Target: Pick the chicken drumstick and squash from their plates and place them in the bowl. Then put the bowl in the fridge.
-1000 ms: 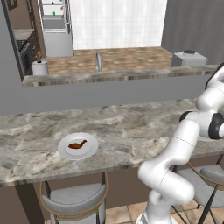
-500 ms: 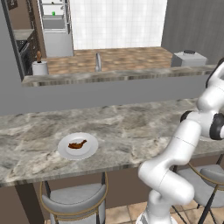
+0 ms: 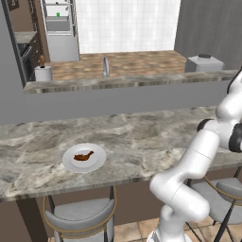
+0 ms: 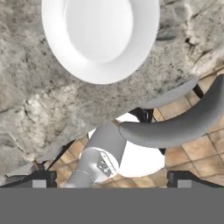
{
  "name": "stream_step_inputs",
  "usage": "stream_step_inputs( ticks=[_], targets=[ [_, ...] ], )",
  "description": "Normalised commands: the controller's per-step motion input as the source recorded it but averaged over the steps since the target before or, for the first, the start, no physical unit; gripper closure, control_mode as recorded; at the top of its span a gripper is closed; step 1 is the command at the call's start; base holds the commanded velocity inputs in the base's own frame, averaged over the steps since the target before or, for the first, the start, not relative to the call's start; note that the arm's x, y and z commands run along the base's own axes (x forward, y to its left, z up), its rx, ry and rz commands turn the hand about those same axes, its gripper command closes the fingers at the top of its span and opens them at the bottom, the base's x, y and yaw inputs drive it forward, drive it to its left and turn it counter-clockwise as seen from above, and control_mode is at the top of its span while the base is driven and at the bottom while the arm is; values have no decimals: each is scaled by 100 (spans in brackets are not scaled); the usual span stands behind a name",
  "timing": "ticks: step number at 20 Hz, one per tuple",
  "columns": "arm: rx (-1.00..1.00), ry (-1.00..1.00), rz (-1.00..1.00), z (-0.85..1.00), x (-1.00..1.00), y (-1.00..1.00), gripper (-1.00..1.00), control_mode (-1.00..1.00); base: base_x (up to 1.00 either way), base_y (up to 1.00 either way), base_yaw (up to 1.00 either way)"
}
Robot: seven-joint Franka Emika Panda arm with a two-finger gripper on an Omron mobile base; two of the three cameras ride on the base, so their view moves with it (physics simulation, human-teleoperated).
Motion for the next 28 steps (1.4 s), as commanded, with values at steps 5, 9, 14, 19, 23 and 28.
stream_step_inputs(
  ticks=[5,9,14,19,23,28],
  targets=[
    [-24,-14,0,-12,-48,80,-100,-100,0,0,0],
    [-41,-7,1,-12,-39,83,-100,-100,0,0,0],
    [-58,-16,1,-18,-32,81,-100,-100,0,0,0],
    [-63,-20,2,-26,-28,81,-100,-100,0,0,0],
    [-45,-22,0,-25,-27,86,-100,-100,0,0,0],
    [-18,-7,0,-3,-7,87,-100,-100,0,0,0]
  ],
)
